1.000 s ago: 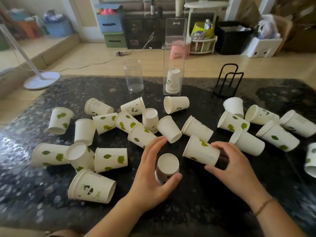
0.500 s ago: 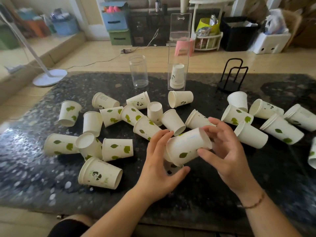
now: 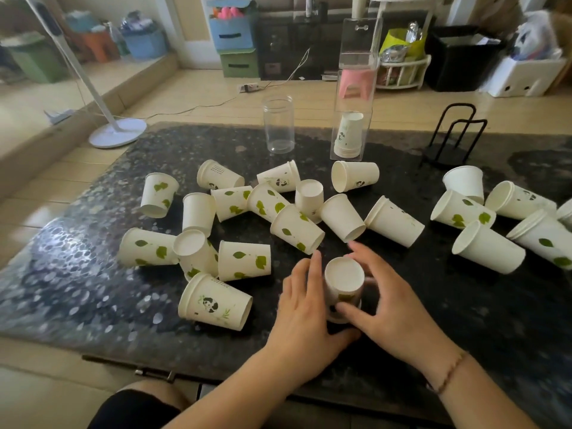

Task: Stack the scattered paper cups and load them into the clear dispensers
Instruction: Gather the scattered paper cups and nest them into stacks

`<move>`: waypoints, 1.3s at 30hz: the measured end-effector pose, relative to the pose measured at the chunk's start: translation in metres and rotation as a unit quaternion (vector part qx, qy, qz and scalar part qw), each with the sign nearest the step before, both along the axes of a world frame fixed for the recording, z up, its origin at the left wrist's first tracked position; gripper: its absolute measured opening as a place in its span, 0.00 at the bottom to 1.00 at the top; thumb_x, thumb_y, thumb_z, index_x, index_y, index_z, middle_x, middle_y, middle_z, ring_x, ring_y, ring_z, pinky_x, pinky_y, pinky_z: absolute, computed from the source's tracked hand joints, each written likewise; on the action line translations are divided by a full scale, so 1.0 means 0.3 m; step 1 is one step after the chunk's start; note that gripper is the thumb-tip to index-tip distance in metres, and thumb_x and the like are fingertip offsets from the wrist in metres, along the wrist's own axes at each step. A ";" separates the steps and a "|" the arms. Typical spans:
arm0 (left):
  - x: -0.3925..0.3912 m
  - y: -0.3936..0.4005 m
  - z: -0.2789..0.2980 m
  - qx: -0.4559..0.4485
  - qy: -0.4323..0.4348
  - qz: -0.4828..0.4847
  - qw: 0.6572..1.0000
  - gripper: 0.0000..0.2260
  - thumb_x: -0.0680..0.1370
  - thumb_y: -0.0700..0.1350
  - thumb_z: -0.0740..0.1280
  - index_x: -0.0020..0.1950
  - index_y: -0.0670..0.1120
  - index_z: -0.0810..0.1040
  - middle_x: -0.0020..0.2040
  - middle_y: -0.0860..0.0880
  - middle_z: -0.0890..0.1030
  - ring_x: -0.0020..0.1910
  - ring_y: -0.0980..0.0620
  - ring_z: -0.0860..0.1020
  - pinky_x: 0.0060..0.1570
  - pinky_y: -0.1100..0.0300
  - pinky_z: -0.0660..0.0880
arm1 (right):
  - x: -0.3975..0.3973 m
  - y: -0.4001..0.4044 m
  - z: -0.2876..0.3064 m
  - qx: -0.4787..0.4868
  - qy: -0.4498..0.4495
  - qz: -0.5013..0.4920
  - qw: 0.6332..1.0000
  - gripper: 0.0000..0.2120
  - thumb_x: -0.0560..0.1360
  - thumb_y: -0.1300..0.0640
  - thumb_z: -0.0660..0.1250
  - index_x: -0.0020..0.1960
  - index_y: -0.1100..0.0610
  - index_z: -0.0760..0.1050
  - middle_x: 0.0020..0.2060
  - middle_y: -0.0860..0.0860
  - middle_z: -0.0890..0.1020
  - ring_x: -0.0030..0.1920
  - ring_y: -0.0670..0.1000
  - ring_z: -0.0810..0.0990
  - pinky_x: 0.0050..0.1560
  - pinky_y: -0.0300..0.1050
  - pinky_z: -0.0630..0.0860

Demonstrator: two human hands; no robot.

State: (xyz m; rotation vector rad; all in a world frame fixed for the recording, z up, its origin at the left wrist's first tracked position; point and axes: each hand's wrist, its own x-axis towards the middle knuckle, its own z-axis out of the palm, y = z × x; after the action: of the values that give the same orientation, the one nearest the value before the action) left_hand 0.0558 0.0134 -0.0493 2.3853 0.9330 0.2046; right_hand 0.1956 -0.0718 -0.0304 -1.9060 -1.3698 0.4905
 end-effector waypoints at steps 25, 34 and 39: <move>-0.492 0.285 0.163 -0.389 -0.303 0.179 0.851 0.13 0.75 0.51 0.65 0.41 0.42 0.82 0.30 0.48 0.74 0.25 0.57 0.67 0.24 0.66 0.64 | -0.431 0.173 0.022 0.176 0.076 0.008 0.981 0.28 0.65 0.38 0.74 0.59 0.47 0.72 0.54 0.40 0.73 0.57 0.41 0.73 0.53 0.29 0.71; -0.131 0.111 0.204 -0.210 -0.346 0.004 0.914 0.19 0.77 0.52 0.70 0.67 0.51 0.74 0.58 0.52 0.81 0.57 0.50 0.81 0.55 0.50 0.80 | -0.160 0.019 0.193 0.312 0.066 -0.075 0.945 0.28 0.69 0.41 0.72 0.66 0.44 0.68 0.62 0.37 0.75 0.65 0.45 0.74 0.62 0.39 0.73; -0.061 0.099 0.164 -0.146 -0.262 0.016 0.954 0.23 0.78 0.53 0.69 0.72 0.56 0.68 0.61 0.61 0.78 0.62 0.61 0.76 0.62 0.57 0.76 | -0.077 0.042 0.143 0.161 0.079 -0.094 0.979 0.29 0.66 0.43 0.74 0.64 0.39 0.66 0.55 0.27 0.73 0.59 0.28 0.70 0.53 0.21 0.67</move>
State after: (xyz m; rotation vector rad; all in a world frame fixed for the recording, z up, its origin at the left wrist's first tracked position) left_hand 0.0374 0.0430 -0.0001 1.9027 0.6887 0.6314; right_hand 0.1726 -0.0593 0.0124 -1.6722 -1.0805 0.2974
